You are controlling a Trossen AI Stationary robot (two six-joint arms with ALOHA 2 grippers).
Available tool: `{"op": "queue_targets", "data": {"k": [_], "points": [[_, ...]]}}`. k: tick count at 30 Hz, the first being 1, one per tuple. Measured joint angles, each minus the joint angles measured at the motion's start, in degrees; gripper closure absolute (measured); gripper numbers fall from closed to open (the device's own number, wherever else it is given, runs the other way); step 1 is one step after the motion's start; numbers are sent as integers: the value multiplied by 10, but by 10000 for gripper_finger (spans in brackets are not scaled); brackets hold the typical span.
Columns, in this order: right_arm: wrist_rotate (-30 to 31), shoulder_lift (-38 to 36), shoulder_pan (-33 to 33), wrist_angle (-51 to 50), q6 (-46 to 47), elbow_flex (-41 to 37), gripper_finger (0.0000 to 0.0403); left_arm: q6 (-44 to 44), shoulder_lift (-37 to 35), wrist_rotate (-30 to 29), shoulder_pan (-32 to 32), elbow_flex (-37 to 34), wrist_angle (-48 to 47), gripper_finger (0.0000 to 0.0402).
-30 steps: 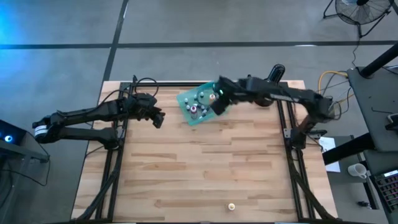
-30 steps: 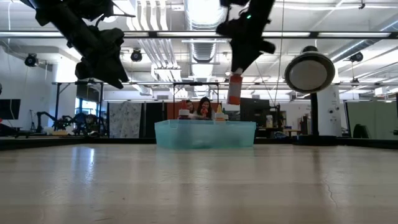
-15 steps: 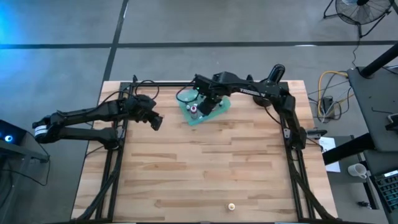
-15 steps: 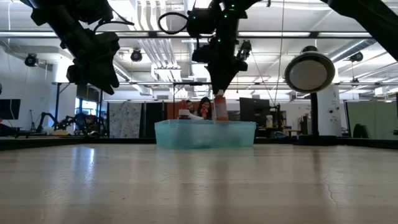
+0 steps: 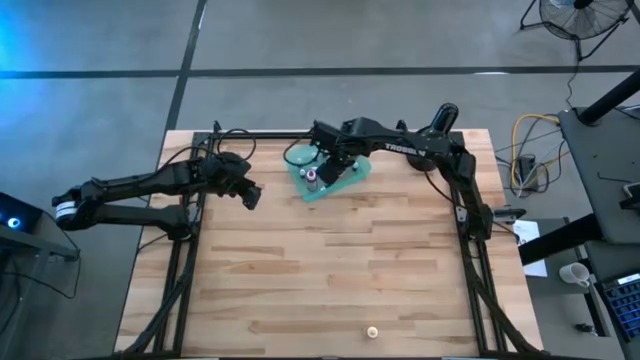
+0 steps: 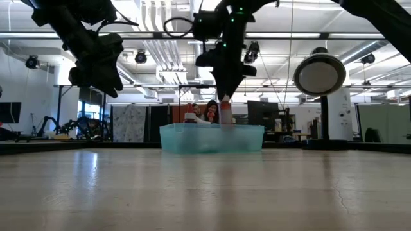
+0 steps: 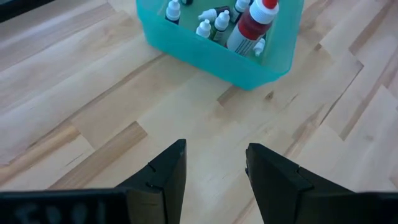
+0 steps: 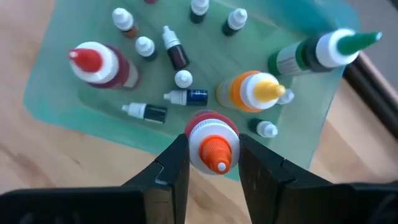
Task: Pick & Place food coloring
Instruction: Put the orange big food coloring into the green bin
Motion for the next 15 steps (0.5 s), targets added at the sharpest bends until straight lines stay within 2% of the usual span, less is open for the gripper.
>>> {"op": "queue_targets", "data": {"k": [7, 15], "points": [[8, 0, 1, 37, 30, -59, 302, 0, 0, -1, 0, 0, 0, 262], [-8, -2, 1, 65, 54, -117, 289, 0, 0, -2, 0, 0, 0, 262]]}}
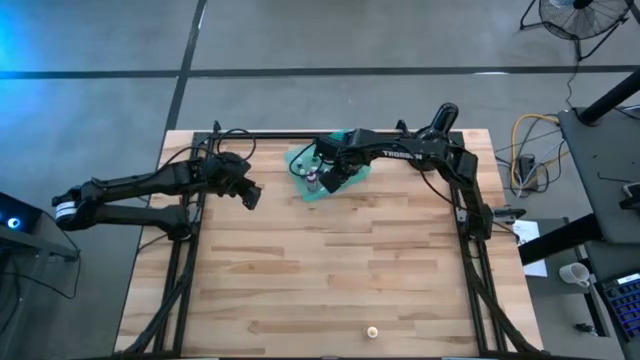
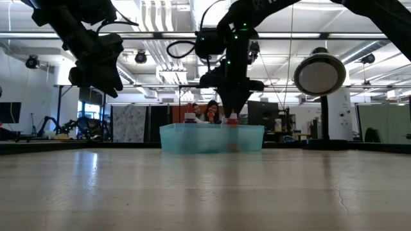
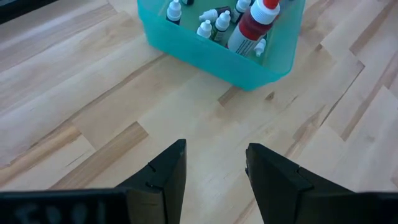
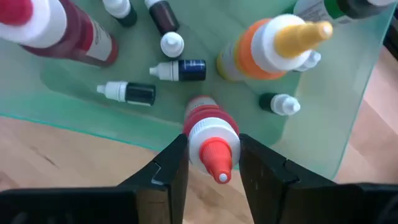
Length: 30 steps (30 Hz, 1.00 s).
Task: Pick & Place food coloring
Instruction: Put the orange big food coloring into the green bin
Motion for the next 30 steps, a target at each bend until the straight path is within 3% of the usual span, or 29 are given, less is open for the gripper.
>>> {"op": "queue_targets", "data": {"k": [7, 22, 26, 30], "points": [[0, -10, 1, -3, 0, -18, 281, -2, 0, 0, 0, 0, 0, 262], [39, -54, 6, -35, -7, 6, 199, -4, 0, 0, 0, 0, 0, 262], [36, -86, 25, -94, -51, 6, 192, -4, 0, 0, 0, 0, 0, 262], [26, -138, 71, -150, -167, -17, 191, -3, 0, 0, 0, 0, 0, 262]]}}
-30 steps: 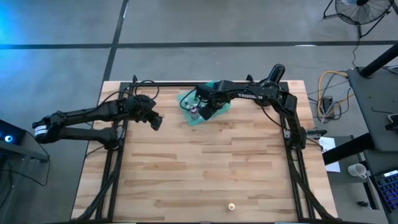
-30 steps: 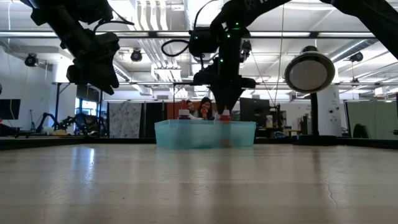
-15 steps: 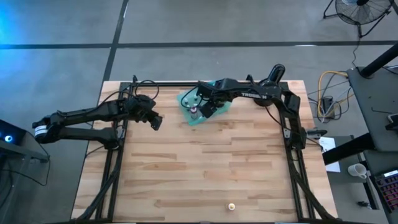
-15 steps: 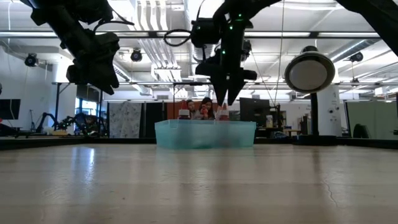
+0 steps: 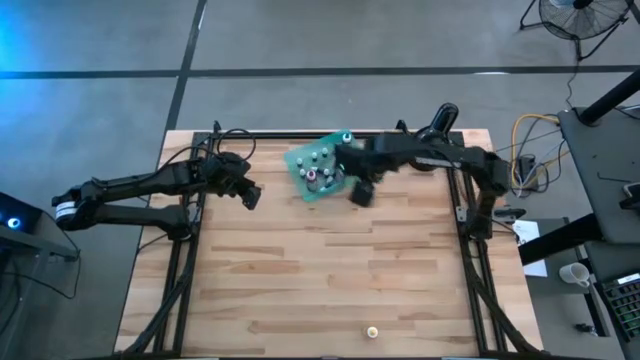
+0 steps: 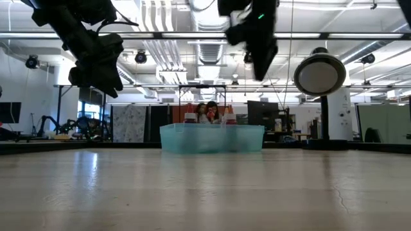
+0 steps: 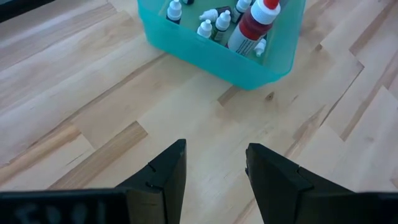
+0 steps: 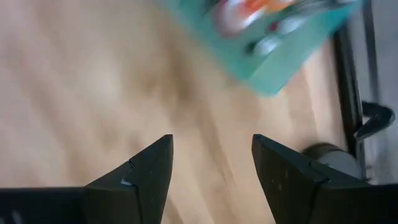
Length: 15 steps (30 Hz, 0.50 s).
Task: Pick & Place food coloring
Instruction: Put the orange big food coloring into the green bin
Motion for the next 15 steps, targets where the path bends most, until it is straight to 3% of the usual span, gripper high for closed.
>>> {"op": "queue_targets", "data": {"k": [2, 4, 8, 15], "points": [[-17, -29, 32, -28, -62, -31, 191, 7, 0, 2, 0, 0, 0, 262], [-74, -59, 69, -36, -111, -74, 191, 15, 0, 3, 0, 0, 0, 262], [-165, -118, 161, -9, -99, -145, 193, 18, 0, 3, 0, 0, 0, 262], [-183, -149, 365, 155, -88, -192, 193, 40, 0, 3, 0, 0, 5, 262]]}}
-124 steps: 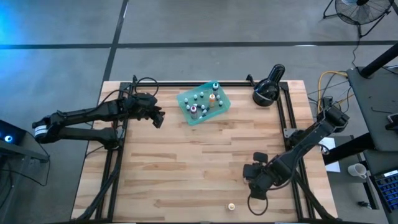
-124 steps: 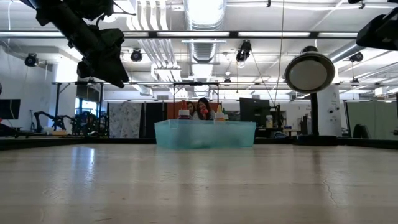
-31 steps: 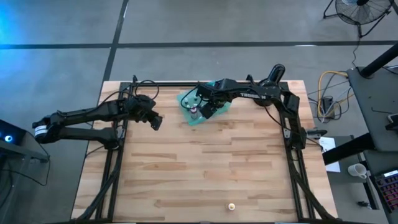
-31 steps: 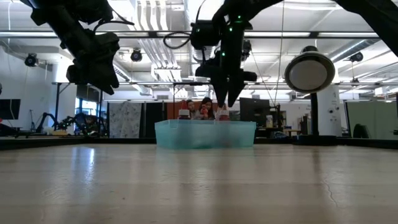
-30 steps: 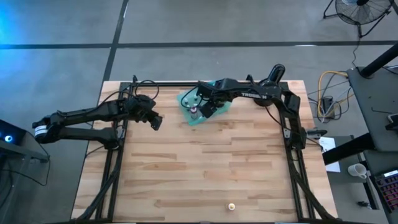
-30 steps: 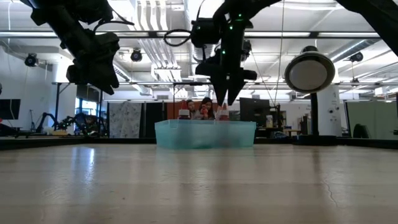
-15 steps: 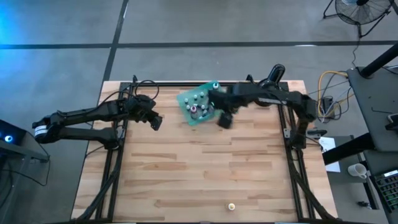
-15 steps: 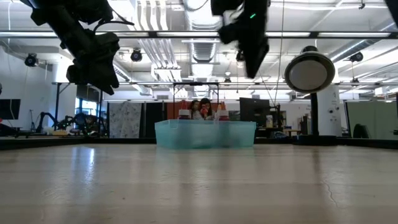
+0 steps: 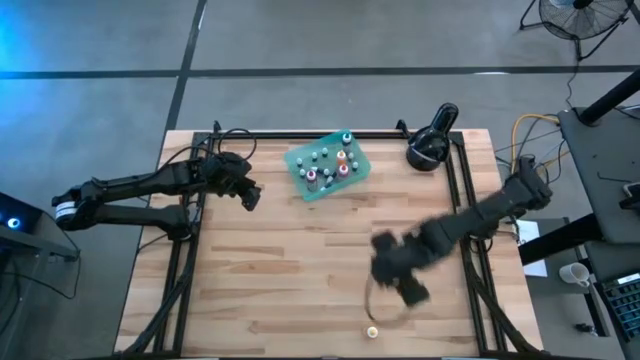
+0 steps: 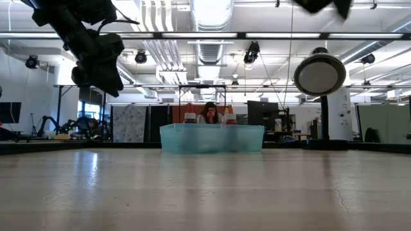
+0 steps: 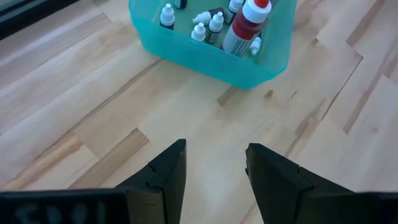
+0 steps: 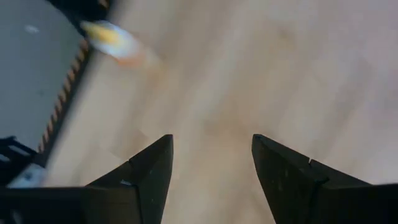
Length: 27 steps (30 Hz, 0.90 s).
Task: Pick & Place food coloring
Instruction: Put the orange big food coloring into the green bin
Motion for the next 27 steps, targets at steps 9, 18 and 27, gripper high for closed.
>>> {"op": "queue_targets", "data": {"k": [9, 18, 27], "points": [[21, 60, 155, 221, 142, -35, 193, 39, 0, 6, 0, 0, 14, 262], [37, 155, 161, 237, 267, -7, 177, 39, 3, 27, 0, 0, 21, 262], [63, 165, 159, 244, 286, 0, 166, 51, 3, 26, 0, 0, 36, 262]]}}
